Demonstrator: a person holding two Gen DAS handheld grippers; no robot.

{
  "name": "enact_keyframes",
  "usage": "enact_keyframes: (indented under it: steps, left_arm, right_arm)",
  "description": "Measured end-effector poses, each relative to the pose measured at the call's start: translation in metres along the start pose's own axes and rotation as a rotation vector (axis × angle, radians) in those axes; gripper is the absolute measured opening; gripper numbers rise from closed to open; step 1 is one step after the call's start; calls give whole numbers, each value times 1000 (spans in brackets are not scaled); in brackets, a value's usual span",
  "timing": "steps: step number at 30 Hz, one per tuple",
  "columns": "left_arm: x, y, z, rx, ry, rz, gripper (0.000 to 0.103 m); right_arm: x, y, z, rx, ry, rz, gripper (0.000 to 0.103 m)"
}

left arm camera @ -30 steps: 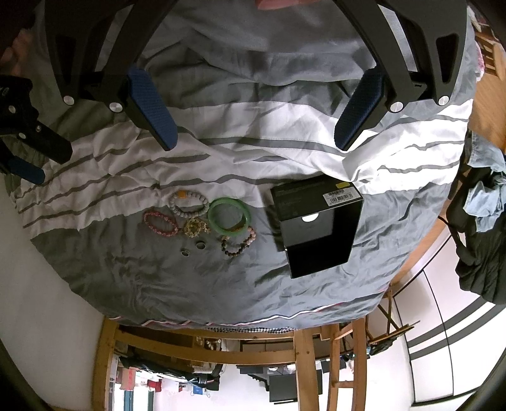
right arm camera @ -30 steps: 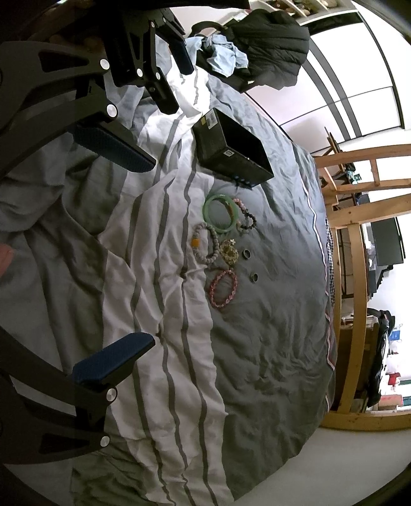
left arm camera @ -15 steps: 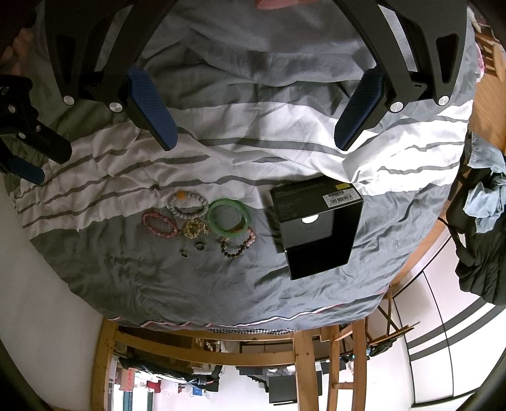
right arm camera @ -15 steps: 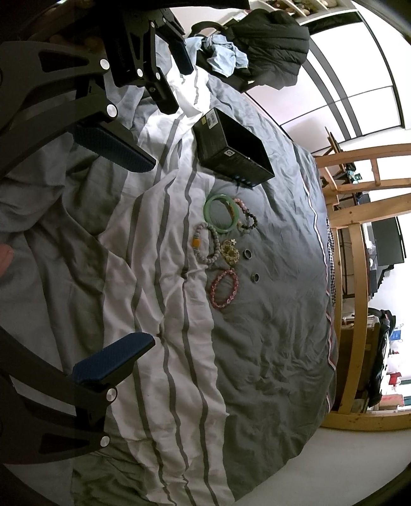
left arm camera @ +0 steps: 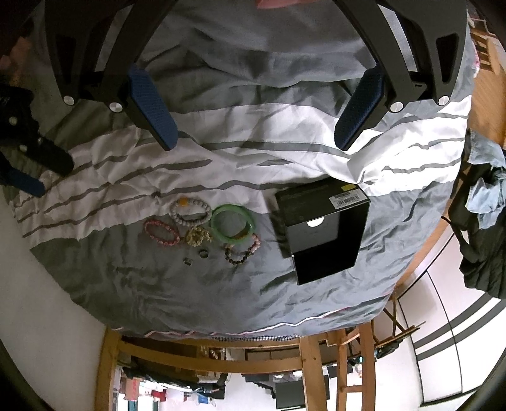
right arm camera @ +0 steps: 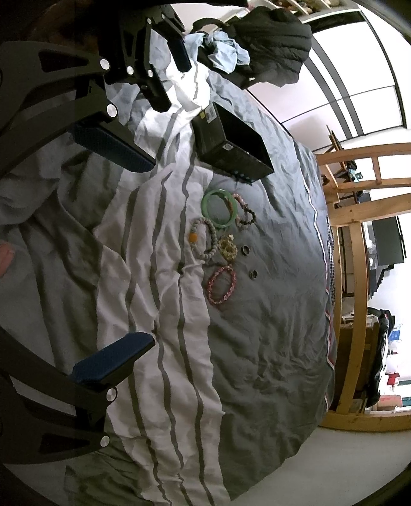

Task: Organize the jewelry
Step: 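Grasp the green jade bangle with the left tool while the right tool grasps the pink bead bracelet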

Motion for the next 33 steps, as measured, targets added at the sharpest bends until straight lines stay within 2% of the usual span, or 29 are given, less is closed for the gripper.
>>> enact_keyframes:
  steps: [7, 15, 20, 27, 33]
  left_arm:
    - [-15, -12, 20, 55, 10, -28, 98]
    - [-46, -42, 32, 96, -57, 6, 98]
    - [-57, -58, 43, 118, -64, -13, 98]
    - [-80, -94, 66, 153, -71, -13, 97]
    - [-93, -139, 80, 212, -82, 23, 97]
  right_arm:
    - [-14, -10, 19, -4, 50, -40, 100]
    - [-27, -37, 24, 25, 74, -35, 100]
    - [-33, -56, 30, 53, 96, -23, 100]
    - [-36, -81, 51, 81, 210, -63, 100]
    - [-44, -119, 60, 106, 281, -51, 100]
Point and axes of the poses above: each gripper's, at about its wrist camera, not at the fingertips, and y roughly against the way its jaws point, x to its left, z to its top, the point moved 3 cm from there along -y, roughly the way its jaws point, and after that the axes turned 12 degrees about y, right-handed, at the moved point
